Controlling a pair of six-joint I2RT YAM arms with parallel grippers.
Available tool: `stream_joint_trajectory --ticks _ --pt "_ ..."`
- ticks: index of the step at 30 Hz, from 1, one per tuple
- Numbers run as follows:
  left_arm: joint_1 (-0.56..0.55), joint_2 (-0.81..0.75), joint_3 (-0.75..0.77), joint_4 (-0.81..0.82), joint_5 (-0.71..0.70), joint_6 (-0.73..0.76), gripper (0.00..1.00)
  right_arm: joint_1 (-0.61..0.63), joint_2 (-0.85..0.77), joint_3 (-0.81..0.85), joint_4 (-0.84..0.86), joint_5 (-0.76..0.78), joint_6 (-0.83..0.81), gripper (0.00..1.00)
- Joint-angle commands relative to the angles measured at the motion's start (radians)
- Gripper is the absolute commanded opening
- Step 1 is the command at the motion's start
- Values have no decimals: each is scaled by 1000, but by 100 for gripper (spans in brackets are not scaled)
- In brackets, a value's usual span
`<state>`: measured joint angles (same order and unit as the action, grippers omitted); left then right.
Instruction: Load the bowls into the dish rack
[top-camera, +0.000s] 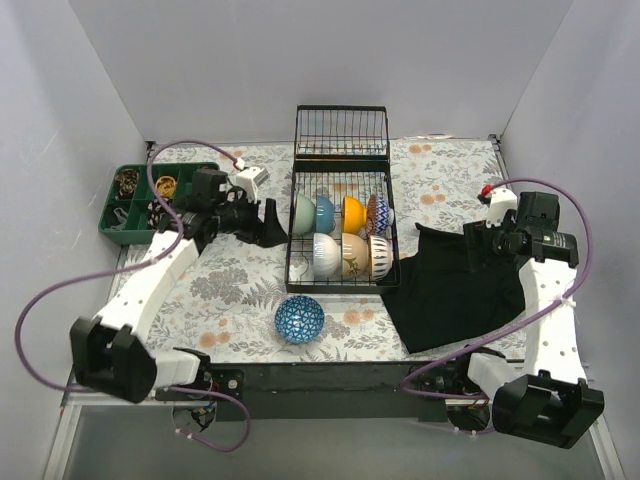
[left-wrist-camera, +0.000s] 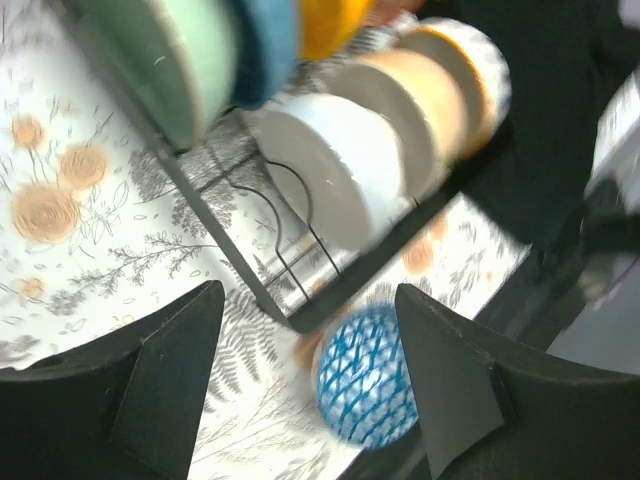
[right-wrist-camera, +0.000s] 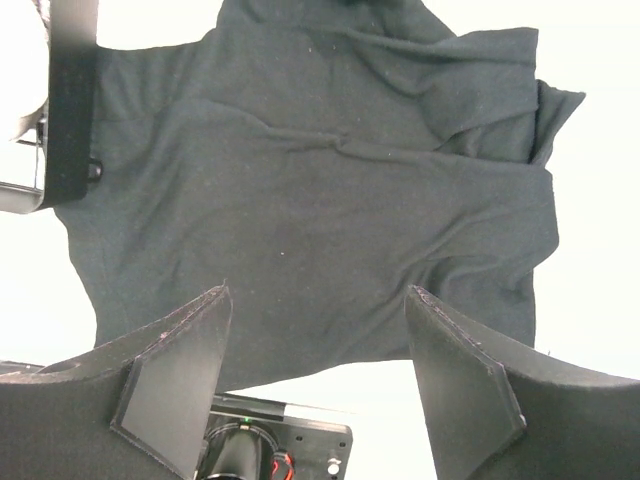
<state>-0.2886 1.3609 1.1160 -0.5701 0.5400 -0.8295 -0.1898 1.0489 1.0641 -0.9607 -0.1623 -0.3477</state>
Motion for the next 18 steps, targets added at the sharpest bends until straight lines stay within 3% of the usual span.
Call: stream_joint_trajectory --ticks 1,3,7,13,18 --pt "-15 -213 -19 -279 205 604 69 -3 -56 -33 48 -37 -34 79" --pt "-43 -259 -28 -373 233 734 69 -2 -64 -44 50 -49 -30 79" --pt "-249 -301 -94 -462 95 869 66 -3 -66 -49 57 -65 -28 79" --pt "-562 -356 -241 -320 -180 722 66 4 -75 -59 74 -62 -37 78" --pt "-745 -283 -315 -220 -287 604 65 9 -90 -58 76 -62 -34 78"
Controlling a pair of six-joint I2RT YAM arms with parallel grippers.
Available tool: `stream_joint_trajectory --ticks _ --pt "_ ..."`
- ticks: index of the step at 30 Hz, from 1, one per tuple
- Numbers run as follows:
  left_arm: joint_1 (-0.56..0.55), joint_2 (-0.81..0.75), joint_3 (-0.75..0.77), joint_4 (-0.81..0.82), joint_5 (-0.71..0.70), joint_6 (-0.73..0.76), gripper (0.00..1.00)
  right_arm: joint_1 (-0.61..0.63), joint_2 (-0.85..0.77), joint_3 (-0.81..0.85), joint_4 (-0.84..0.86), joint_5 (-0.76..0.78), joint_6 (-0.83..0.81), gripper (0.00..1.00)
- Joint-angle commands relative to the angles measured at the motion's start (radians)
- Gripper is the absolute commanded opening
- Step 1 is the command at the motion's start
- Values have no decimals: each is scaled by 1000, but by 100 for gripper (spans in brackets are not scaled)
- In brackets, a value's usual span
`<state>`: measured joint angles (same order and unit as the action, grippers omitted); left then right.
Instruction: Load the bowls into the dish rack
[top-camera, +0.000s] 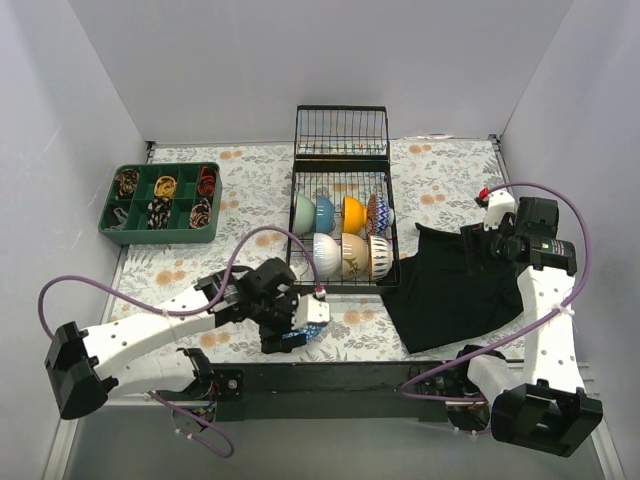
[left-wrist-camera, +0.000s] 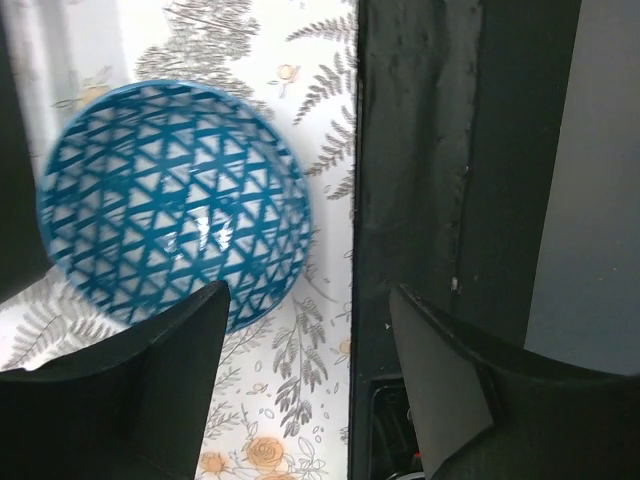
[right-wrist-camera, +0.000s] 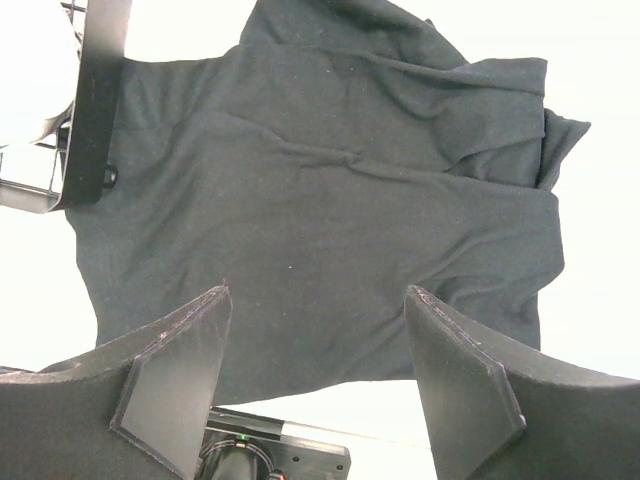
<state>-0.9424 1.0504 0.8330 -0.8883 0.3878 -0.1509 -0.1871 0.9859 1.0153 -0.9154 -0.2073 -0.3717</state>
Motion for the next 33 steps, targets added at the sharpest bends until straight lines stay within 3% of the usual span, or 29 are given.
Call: stream_joint_trajectory --ticks 1,8,16,21,24,25,29,33 --pt "-111 46 -35 121 -142 -84 65 8 -29 -7 30 -17 -10 78" --pt "-177 173 -55 239 -243 -93 62 8 -50 -15 35 -21 8 78" --pt "-193 180 -81 239 -187 -90 47 6 -49 -18 36 -15 11 78" --pt "-193 155 -120 226 -182 -76 47 8 -39 -24 50 -23 19 78" --pt "-193 151 -138 224 -188 -52 34 8 -35 -23 56 -24 25 78" --pt "-194 151 -140 226 -187 -41 21 6 -32 -20 56 -26 27 78" --pt "-193 139 -130 216 -176 -45 5 8 -32 -21 59 -21 28 78" --pt "-194 108 -104 128 -158 -36 0 8 -36 -29 58 -11 27 78"
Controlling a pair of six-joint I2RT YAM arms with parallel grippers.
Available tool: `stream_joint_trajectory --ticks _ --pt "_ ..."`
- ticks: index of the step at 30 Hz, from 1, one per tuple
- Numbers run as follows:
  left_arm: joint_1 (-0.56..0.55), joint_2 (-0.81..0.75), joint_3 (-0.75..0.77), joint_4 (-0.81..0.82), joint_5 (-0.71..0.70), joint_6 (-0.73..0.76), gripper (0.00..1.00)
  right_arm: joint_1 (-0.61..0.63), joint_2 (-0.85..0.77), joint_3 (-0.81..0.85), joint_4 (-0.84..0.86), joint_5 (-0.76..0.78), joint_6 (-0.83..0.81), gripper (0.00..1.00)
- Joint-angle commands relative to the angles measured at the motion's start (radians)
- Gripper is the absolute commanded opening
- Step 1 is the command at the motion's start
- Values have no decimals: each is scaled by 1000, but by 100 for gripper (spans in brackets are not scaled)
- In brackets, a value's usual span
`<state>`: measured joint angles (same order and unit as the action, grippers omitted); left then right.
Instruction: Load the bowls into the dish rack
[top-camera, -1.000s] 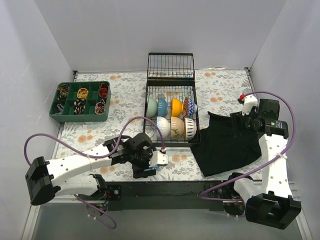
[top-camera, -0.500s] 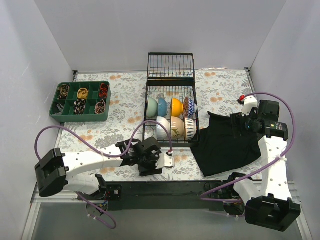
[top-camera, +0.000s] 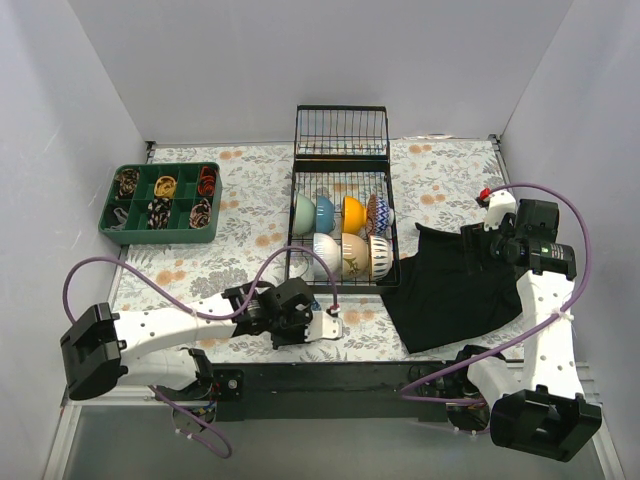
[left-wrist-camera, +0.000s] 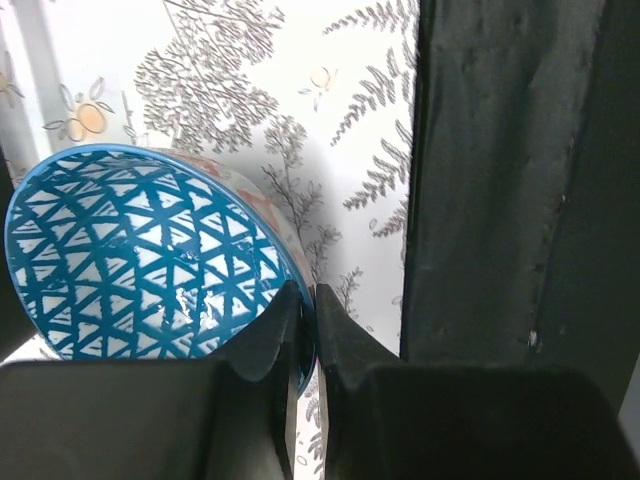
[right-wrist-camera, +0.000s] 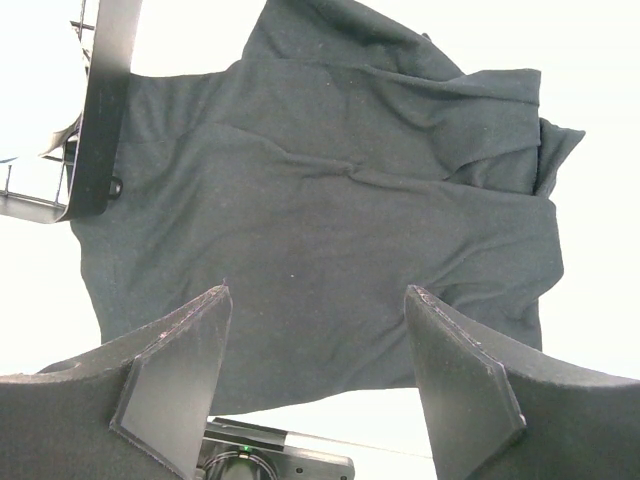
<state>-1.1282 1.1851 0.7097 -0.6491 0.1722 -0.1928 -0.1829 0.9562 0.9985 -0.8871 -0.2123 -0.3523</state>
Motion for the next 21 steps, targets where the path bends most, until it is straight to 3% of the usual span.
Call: stream_joint_trajectory --ticks 1,9,14,17,21 --pt "-8 -38 30 -139 65 9 0 3 -8 -15 28 -2 3 78" --pt "-4 -223 175 -369 72 15 0 2 9 -11 30 -2 -2 78" --pt "51 -242 305 -325 45 -79 0 3 32 -3 30 4 -10 78" --pt "198 -168 362 -235 130 -152 0 2 52 9 30 -1 -4 78" --pt "506 -15 473 -144 318 -249 0 2 76 40 28 4 -1 77"
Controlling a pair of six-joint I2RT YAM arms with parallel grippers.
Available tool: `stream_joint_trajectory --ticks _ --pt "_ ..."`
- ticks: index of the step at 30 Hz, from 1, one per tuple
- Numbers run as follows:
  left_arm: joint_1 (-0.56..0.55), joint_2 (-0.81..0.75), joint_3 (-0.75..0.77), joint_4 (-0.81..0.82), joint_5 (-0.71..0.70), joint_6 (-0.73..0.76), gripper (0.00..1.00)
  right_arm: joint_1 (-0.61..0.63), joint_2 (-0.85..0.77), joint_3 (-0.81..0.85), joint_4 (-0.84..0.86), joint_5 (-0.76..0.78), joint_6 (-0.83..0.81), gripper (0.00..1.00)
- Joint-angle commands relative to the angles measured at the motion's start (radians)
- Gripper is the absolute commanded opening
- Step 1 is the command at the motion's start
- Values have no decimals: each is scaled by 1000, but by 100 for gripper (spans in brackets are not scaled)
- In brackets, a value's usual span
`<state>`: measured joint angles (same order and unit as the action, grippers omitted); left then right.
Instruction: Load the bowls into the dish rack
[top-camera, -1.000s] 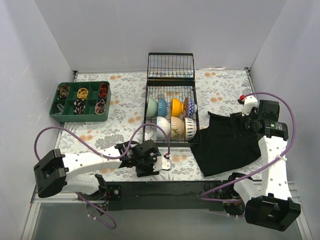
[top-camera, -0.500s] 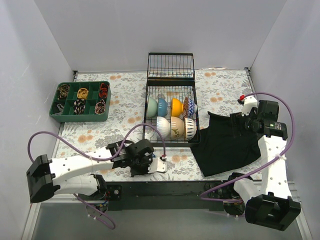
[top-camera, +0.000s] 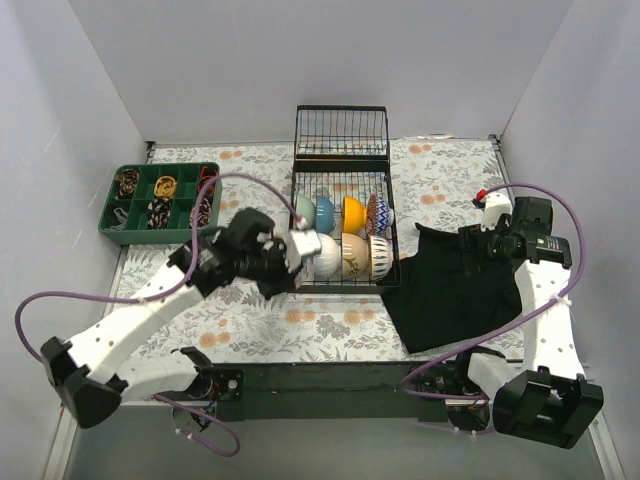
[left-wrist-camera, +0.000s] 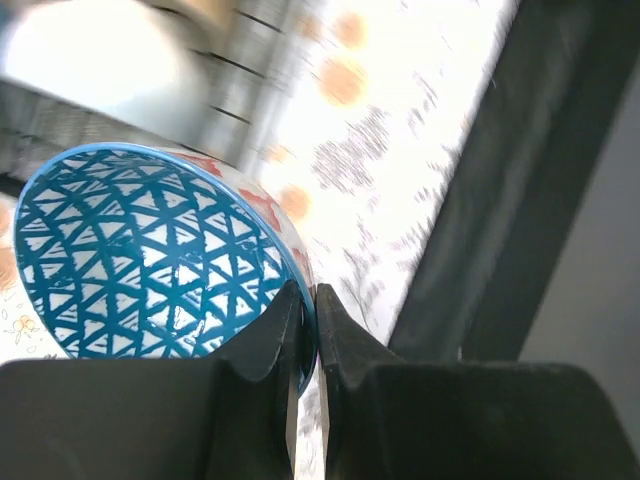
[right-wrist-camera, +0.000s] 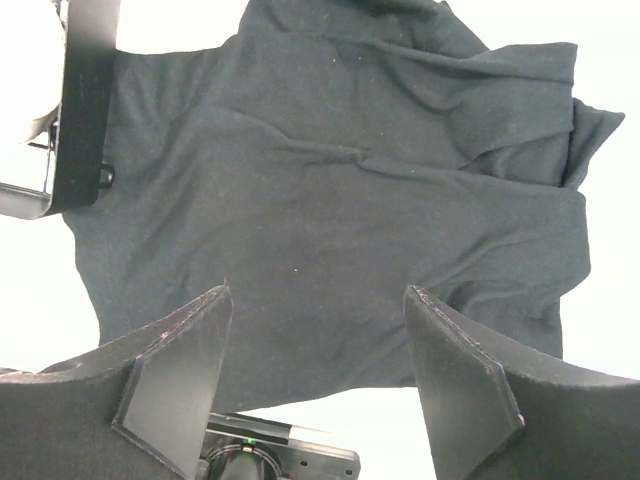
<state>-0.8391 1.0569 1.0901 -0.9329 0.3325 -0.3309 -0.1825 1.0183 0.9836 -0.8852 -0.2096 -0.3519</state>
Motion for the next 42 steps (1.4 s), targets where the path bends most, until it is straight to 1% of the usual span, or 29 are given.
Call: stream_joint_trajectory --ticks 1,2,3,5,6,7,8,10,11,12,13,14,15,19,21,28,29,31,32,34,35,36,37,38,39,42 --pt "257 142 126 163 184 -166 0 3 23 62 22 3 -2 77" --pt "299 199 142 214 253 -192 0 3 28 70 22 4 -4 78" --pt "374 225 154 241 291 -218 0 2 35 82 17 6 -7 77" --pt "431 274 191 314 385 -308 0 3 35 90 11 10 -7 78" --pt "475 307 200 347 467 -350 0 2 31 92 9 13 -9 77" --pt "491 322 202 380 506 -385 0 3 29 90 8 18 -10 78" --pt "500 334 203 437 540 -452 0 3 25 86 8 21 -12 77" --pt "526 351 191 492 628 -528 0 3 9 67 11 29 -13 77" --pt "535 353 150 573 669 -578 0 3 3 61 9 32 -12 78" --pt "552 353 127 615 727 -674 0 3 -10 55 9 32 -12 78" --pt "558 345 91 664 752 -739 0 3 -17 41 9 32 -12 78" --pt "563 336 30 763 763 -790 0 3 -21 37 9 33 -10 77" --pt "572 328 -7 810 770 -880 0 2 -29 32 9 36 -9 77" --pt "590 308 -99 911 796 -971 0 2 -30 33 -1 50 -12 77" --pt "610 307 -149 988 806 -1016 0 3 -24 43 -8 62 -18 78" --pt "635 342 -268 1221 830 -1198 0 3 -4 55 -21 72 -18 77" --pt "638 347 -288 1282 839 -1249 0 2 -3 53 -23 75 -16 77" --pt "638 359 -323 1341 844 -1289 0 2 0 50 -24 78 -15 77" --pt "638 362 -364 1402 846 -1333 0 3 0 49 -26 82 -15 77" --pt "638 376 -401 1473 850 -1384 0 3 3 43 -27 90 -16 77" --pt "638 385 -435 1547 853 -1408 0 2 5 41 -28 95 -16 77" --pt "638 394 -452 1584 853 -1460 0 3 5 38 -28 102 -18 77" --pt "640 412 -466 1615 853 -1482 0 2 6 36 -28 104 -18 77" --pt "640 422 -493 1693 853 -1503 0 2 6 33 -28 105 -18 77" --pt "638 431 -504 1732 852 -1549 0 2 9 32 -28 107 -18 77" --pt "640 457 -521 1792 833 -1553 0 2 12 24 -26 105 -15 77"
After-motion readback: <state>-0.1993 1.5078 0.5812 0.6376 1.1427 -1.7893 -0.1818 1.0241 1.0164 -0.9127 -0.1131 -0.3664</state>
